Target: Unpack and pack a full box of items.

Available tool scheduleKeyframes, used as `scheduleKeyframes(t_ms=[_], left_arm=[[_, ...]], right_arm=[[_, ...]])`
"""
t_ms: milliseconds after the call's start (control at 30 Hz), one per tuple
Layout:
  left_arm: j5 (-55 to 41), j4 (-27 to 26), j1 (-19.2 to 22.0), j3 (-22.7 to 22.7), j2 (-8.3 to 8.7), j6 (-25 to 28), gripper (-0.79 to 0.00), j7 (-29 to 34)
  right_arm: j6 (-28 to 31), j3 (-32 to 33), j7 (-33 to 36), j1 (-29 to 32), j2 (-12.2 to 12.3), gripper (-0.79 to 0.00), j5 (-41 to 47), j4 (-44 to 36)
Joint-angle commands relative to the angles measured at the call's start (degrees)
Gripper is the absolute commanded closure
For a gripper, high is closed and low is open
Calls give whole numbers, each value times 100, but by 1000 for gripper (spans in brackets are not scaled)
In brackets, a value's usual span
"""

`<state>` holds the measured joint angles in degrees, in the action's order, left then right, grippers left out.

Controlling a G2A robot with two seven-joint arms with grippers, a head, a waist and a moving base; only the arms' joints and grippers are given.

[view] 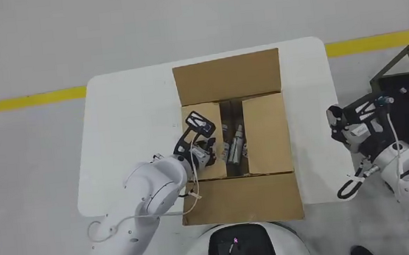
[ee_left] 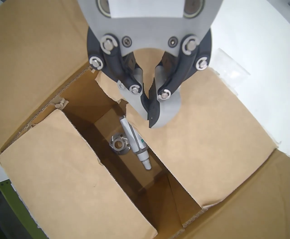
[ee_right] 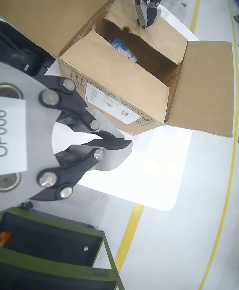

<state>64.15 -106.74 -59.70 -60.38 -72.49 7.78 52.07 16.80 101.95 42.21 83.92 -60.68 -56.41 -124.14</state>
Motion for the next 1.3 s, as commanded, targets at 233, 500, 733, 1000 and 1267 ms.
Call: scheduleKeyframes(t_ms=[233,500,733,1000,1267], left_arm=[[-166,-625,-84,-583,54,-225,-785,45],[-258,-1450,-328,-1313,158,-65,-785,211],[-441,-1932,-647,-1831,264,706,-785,136],[-484,-2063,-823,-2129,310,618,-785,144],[-484,-2063,-823,-2129,310,618,-785,144]], right_arm=[[52,-60,-45,-32,17,0,207,58],[357,-84,-336,-80,30,0,730,201],[625,-74,-639,-167,43,0,1253,570],[72,-644,-471,-1005,34,0,1378,1304],[-582,-1541,-645,-2092,-38,0,809,2155]])
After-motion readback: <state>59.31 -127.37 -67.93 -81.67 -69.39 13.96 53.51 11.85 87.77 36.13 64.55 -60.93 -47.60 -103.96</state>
